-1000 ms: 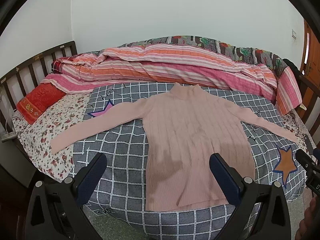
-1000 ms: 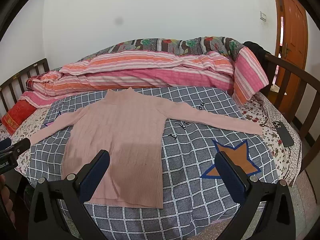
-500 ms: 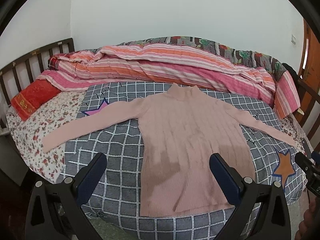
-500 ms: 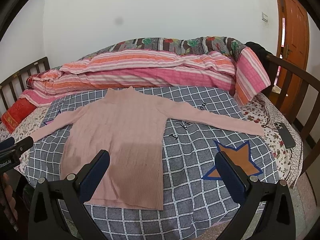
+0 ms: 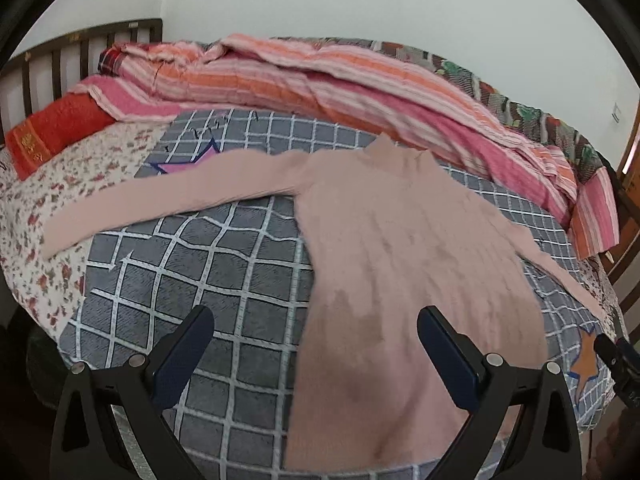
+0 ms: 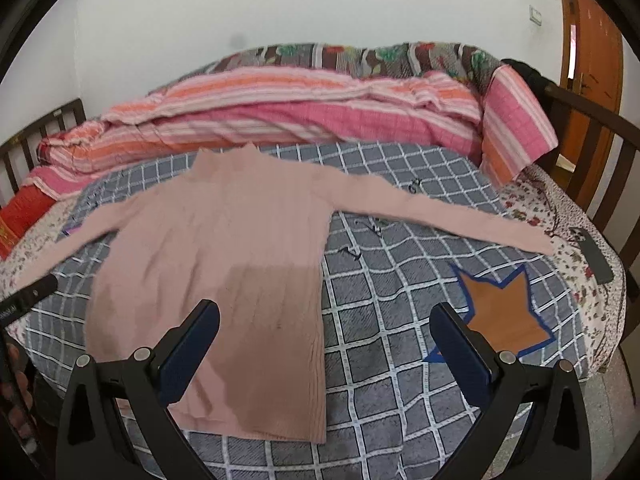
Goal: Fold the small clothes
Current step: 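Reach the left tool to the sleeve cuff nearest it and grasp it, then carry the sleeve across the sweater body with the left tool and release, then grasp the side edge of the sweater body with the right tool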
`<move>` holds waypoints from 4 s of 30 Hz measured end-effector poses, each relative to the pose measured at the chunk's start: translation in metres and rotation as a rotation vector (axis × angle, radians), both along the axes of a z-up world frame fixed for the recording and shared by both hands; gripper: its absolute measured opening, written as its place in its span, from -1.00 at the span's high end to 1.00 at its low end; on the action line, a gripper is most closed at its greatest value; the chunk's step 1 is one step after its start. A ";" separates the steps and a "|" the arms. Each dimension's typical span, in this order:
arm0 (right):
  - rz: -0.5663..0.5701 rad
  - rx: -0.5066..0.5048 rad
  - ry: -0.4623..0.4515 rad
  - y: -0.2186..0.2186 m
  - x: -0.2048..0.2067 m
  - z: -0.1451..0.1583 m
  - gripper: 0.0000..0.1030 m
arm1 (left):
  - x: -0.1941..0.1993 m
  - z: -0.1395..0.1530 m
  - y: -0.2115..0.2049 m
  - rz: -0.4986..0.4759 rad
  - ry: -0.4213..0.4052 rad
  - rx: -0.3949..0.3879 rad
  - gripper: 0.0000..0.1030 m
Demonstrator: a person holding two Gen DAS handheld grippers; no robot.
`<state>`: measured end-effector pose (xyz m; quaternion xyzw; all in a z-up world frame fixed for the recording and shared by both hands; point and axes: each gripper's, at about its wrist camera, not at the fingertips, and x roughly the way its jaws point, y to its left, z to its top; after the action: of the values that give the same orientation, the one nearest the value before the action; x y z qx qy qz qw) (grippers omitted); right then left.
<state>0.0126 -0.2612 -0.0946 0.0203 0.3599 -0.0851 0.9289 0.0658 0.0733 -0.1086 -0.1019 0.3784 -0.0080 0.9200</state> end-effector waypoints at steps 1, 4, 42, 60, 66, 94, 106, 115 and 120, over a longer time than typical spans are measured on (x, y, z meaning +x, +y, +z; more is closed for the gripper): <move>0.003 0.005 0.009 -0.001 0.004 -0.006 -0.99 | 0.004 -0.004 0.005 0.012 0.002 -0.001 -0.98; 0.005 0.017 0.037 -0.005 0.018 -0.021 -0.99 | 0.019 -0.015 0.023 0.036 0.026 -0.041 -0.98; -0.023 0.023 0.092 -0.012 0.091 -0.060 -0.99 | 0.129 -0.029 0.175 0.510 -0.016 0.021 0.86; -0.118 0.055 0.034 -0.076 0.057 -0.049 -0.99 | 0.186 0.068 -0.067 -0.002 -0.198 0.031 0.87; -0.196 0.068 0.045 -0.106 0.037 -0.057 -0.99 | 0.201 0.047 -0.169 -0.243 -0.155 -0.083 0.87; -0.059 0.012 0.059 -0.055 0.087 -0.067 -0.99 | 0.218 -0.026 -0.009 0.005 0.023 -0.017 -0.44; 0.068 -0.061 0.105 0.005 0.165 -0.067 -0.90 | 0.267 -0.060 -0.023 -0.181 0.143 -0.067 0.60; 0.132 -0.060 0.104 0.030 0.199 -0.069 -0.90 | 0.251 -0.063 0.005 -0.125 0.057 -0.051 0.66; 0.196 -0.060 0.121 0.049 0.221 -0.073 -0.90 | 0.238 -0.063 -0.008 -0.125 0.035 0.083 0.28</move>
<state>0.2335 -0.2122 -0.1675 -0.0479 0.4128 -0.0054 0.9096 0.3036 0.0650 -0.1712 -0.0401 0.3999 -0.0478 0.9144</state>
